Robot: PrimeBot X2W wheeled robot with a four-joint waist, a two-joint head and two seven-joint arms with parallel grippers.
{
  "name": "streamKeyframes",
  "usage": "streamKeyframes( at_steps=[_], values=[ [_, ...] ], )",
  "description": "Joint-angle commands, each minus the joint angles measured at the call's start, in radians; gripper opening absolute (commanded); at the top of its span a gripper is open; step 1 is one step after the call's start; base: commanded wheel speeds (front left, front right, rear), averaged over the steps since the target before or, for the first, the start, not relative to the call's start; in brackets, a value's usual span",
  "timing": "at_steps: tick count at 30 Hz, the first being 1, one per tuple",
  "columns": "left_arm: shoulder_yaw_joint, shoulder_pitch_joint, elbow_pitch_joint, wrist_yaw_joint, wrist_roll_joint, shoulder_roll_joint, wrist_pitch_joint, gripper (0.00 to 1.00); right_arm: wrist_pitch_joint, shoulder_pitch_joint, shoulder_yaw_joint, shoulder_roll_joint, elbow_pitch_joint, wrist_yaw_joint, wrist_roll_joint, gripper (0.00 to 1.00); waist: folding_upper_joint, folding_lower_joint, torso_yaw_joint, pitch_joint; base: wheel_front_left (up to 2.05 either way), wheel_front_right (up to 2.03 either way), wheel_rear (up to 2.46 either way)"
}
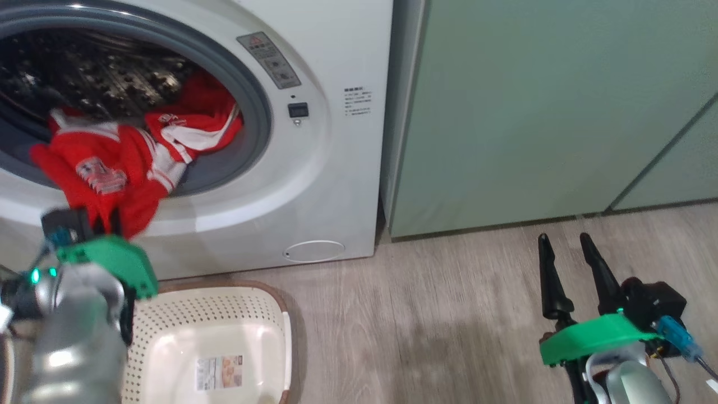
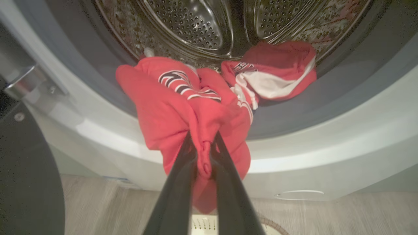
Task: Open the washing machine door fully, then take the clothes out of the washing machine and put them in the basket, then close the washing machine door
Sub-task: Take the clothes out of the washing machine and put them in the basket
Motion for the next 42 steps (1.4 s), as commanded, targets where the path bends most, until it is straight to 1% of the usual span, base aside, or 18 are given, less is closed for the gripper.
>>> streamKeyframes(
  at_steps=[1,2,3,7,11,14,19,22,24,28,31,36,42],
  values=[
    [0.015,0.022,-0.054,0.019,0.005,0.034,-0.014,0.0,-0.006,-0.001,0.02,0.0,-0.027,0.007,0.01,1.0,-0.0001,0.0,0.015,-0.019,0.0,0.0,0.0],
    [0.005,0.052,-0.074,0.034,0.018,0.031,-0.014,0.0,-0.006,0.003,0.02,0.0,-0.027,0.007,0.013,1.0,-0.0001,0.0,0.02,-0.025,0.0,0.0,0.0],
    [0.0,0.081,-0.093,0.037,0.019,0.021,-0.014,0.0,-0.006,0.006,0.021,0.0,-0.028,0.007,0.016,1.0,-0.0001,0.0,0.023,-0.028,0.0,0.0,0.0],
    [-0.013,0.185,-0.153,0.037,0.01,-0.019,0.023,0.0,-0.006,0.011,0.036,0.0,-0.027,0.007,0.027,1.0,-0.0001,0.0,0.036,-0.036,0.0,0.0,0.0],
    [-0.027,0.267,-0.207,0.041,0.005,-0.043,0.087,0.0,-0.006,0.01,0.042,0.0,-0.026,0.007,0.032,1.0,-0.0001,0.0,0.044,-0.037,0.0,0.0,0.0],
    [-0.042,0.314,-0.237,0.033,0.0,-0.057,0.15,0.0,-0.006,0.009,0.042,0.0,-0.025,0.007,0.033,1.0,-0.0001,0.0,0.049,-0.036,0.0,0.0,0.0],
    [-0.06,0.361,-0.246,0.011,-0.011,-0.057,0.261,0.0,-0.006,0.002,0.047,0.0,-0.023,0.007,0.033,1.0,-0.0001,0.0,0.047,-0.025,0.0,0.0,0.0],
    [-0.071,0.357,-0.218,-0.01,-0.018,-0.052,0.328,0.0,-0.006,-0.003,0.041,0.0,-0.023,0.007,0.032,1.0,-0.0001,0.0,0.049,-0.016,0.0,0.0,0.0],
    [-0.075,0.341,-0.191,-0.012,-0.019,-0.042,0.351,0.0,-0.006,-0.008,0.047,0.0,-0.021,0.007,0.031,1.0,-0.0001,0.0,0.044,-0.006,0.0,0.0,0.0],
    [-0.068,0.291,-0.126,-0.016,-0.032,-0.034,0.337,0.0,-0.006,-0.026,0.054,0.0,-0.023,0.007,0.03,1.0,-0.0001,0.0,0.032,0.018,0.0,0.0,0.0],
    [-0.065,0.261,-0.093,-0.014,-0.037,-0.034,0.306,0.0,-0.006,-0.035,0.055,0.0,-0.026,0.007,0.028,1.0,-0.0001,0.0,0.024,0.034,0.0,0.0,0.0],
    [-0.075,0.183,0.009,-0.029,-0.038,-0.032,0.25,0.0,-0.006,-0.059,0.054,0.0,-0.04,0.007,0.02,1.0,-0.0001,0.0,0.003,0.089,0.0,0.0,0.0],
    [-0.06,0.131,0.134,-0.047,-0.075,-0.045,0.258,0.0,-0.006,-0.082,0.054,0.0,-0.046,0.007,0.01,1.0,-0.0001,0.0,-0.027,0.136,0.0,0.0,0.0]
  ],
)
